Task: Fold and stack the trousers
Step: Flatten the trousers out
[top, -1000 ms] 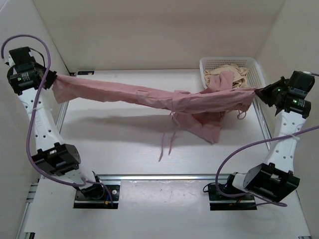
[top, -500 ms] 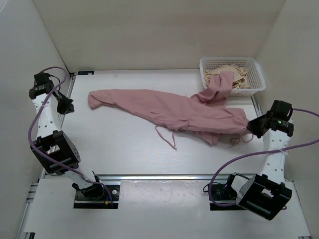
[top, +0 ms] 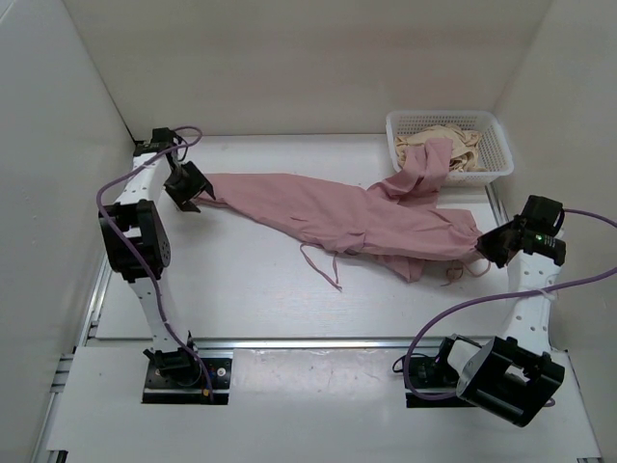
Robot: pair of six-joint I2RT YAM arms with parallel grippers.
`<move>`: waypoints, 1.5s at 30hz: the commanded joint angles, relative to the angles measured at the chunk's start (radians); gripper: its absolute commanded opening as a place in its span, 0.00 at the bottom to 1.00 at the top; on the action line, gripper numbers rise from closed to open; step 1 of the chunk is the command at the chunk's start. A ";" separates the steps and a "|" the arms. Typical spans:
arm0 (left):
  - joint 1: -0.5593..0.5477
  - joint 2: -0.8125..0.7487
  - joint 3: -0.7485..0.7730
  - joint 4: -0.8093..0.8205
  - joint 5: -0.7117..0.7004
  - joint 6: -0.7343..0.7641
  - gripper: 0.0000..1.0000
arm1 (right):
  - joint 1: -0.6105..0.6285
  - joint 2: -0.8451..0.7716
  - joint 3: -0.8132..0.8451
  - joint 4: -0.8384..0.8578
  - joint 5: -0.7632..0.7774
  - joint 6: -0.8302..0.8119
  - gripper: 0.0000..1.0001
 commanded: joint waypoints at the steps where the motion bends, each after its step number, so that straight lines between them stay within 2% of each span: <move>1: 0.020 0.018 0.090 0.013 -0.031 -0.047 0.64 | -0.005 -0.008 -0.008 0.031 -0.030 -0.033 0.00; 2: 0.011 0.034 0.106 0.013 -0.041 -0.047 0.58 | -0.005 -0.008 -0.008 0.031 -0.030 -0.033 0.00; 3: 0.011 0.068 0.135 0.013 -0.041 -0.047 0.58 | -0.005 0.001 -0.008 0.040 -0.030 -0.033 0.00; 4: -0.001 0.085 0.147 0.013 -0.041 -0.047 0.62 | -0.005 0.010 0.002 0.040 -0.030 -0.033 0.00; 5: -0.001 0.100 0.156 0.013 -0.041 -0.047 0.77 | -0.005 0.021 0.003 0.040 -0.030 -0.033 0.00; 6: -0.001 0.113 0.170 0.013 -0.041 -0.056 0.83 | -0.005 0.021 0.003 0.040 -0.030 -0.033 0.00; 9: -0.011 0.157 0.199 0.022 -0.052 -0.066 0.85 | -0.005 0.039 0.022 0.040 -0.040 -0.033 0.00; 12: -0.011 0.203 0.253 0.022 -0.064 -0.066 0.78 | -0.005 0.048 0.023 0.040 -0.051 -0.042 0.00; 17: -0.011 0.265 0.328 0.022 -0.055 -0.087 0.44 | -0.005 0.058 0.032 0.050 -0.051 -0.042 0.00; 20: -0.011 0.301 0.373 0.022 -0.046 -0.098 0.42 | -0.005 0.058 0.032 0.050 -0.051 -0.042 0.00; 23: -0.011 0.332 0.419 0.022 -0.046 -0.098 0.16 | -0.005 0.058 0.032 0.050 -0.060 -0.042 0.00; 24: -0.011 0.332 0.428 0.001 -0.046 -0.098 0.10 | -0.005 0.058 0.032 0.050 -0.060 -0.042 0.00; 26: -0.011 0.323 0.448 -0.024 -0.069 -0.087 0.10 | -0.005 0.058 0.032 0.040 -0.060 -0.042 0.00; 31: 0.012 0.171 0.457 -0.047 -0.149 -0.076 0.10 | -0.005 0.048 0.088 0.022 -0.042 -0.042 0.00; 39: 0.098 -0.115 0.457 -0.047 -0.095 -0.067 0.10 | -0.005 0.047 0.187 0.013 -0.115 0.010 0.00; 45: 0.143 -0.261 0.468 -0.079 -0.104 -0.046 0.10 | -0.005 0.056 0.426 -0.105 -0.116 -0.031 0.00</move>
